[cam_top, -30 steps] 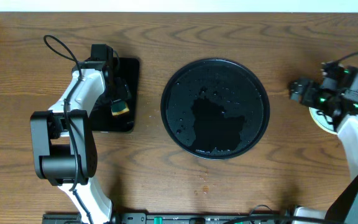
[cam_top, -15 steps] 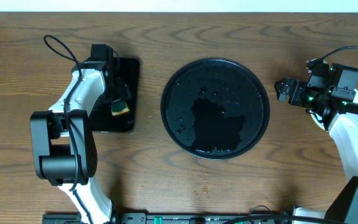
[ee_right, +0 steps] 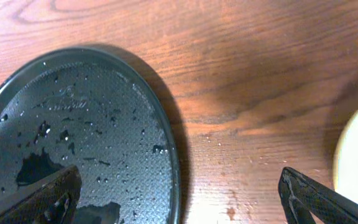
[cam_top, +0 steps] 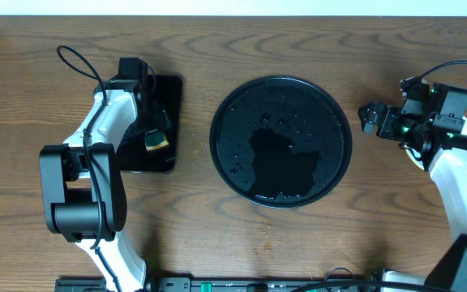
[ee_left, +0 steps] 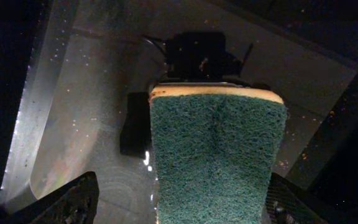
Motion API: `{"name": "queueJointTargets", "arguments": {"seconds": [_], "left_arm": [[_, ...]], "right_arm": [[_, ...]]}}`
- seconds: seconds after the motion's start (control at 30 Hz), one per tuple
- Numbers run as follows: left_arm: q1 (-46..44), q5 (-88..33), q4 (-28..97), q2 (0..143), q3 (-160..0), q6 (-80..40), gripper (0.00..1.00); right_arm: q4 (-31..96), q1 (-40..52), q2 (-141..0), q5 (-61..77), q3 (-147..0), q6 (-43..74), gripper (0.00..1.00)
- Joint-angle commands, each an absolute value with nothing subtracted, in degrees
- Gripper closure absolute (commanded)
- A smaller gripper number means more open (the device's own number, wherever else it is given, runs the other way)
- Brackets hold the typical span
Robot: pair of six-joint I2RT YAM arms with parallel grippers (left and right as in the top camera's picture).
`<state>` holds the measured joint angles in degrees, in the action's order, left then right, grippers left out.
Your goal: Clean dirty plates on tray and stack at the side
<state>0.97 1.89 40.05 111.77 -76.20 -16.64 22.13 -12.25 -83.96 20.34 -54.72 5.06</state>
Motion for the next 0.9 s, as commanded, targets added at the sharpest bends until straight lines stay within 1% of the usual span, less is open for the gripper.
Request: {"name": "queueJointTargets", "arguments": {"seconds": [0.0, 0.27, 0.33, 0.43, 0.63, 0.73, 0.87], "left_arm": [[1.06, 2.61, 40.18, 111.79, -75.94, -16.56, 0.16], [1.06, 2.63, 40.18, 111.79, -75.94, -16.56, 0.16], [1.06, 2.61, 40.18, 111.79, -75.94, -16.56, 0.16], [1.06, 2.63, 40.18, 111.79, -75.94, -16.56, 0.16], [1.06, 2.61, 40.18, 111.79, -75.94, -16.56, 0.16], [1.06, 2.61, 40.18, 111.79, -75.94, -16.56, 0.16], [1.06, 2.61, 40.18, 111.79, -75.94, -16.56, 0.16]], "right_arm": [[22.63, -11.73, -74.35, 15.11, -53.63, 3.97, 0.01], [22.02, -8.16, -47.18, 12.10, -47.51, 3.97, 0.01], [18.22, -6.50, -39.09, 7.99, -44.73, 3.99, 0.01], [8.49, -4.12, -27.40, 4.84, -38.70, 3.97, 0.01], [-8.95, -2.79, -8.45, 4.03, -22.46, 2.85, 0.01], [-13.65, -2.81, -2.85, 4.12, -15.18, 2.90, 0.01], [-14.13, -2.79, -0.30, 4.60, -9.58, 2.92, 0.01]]}}
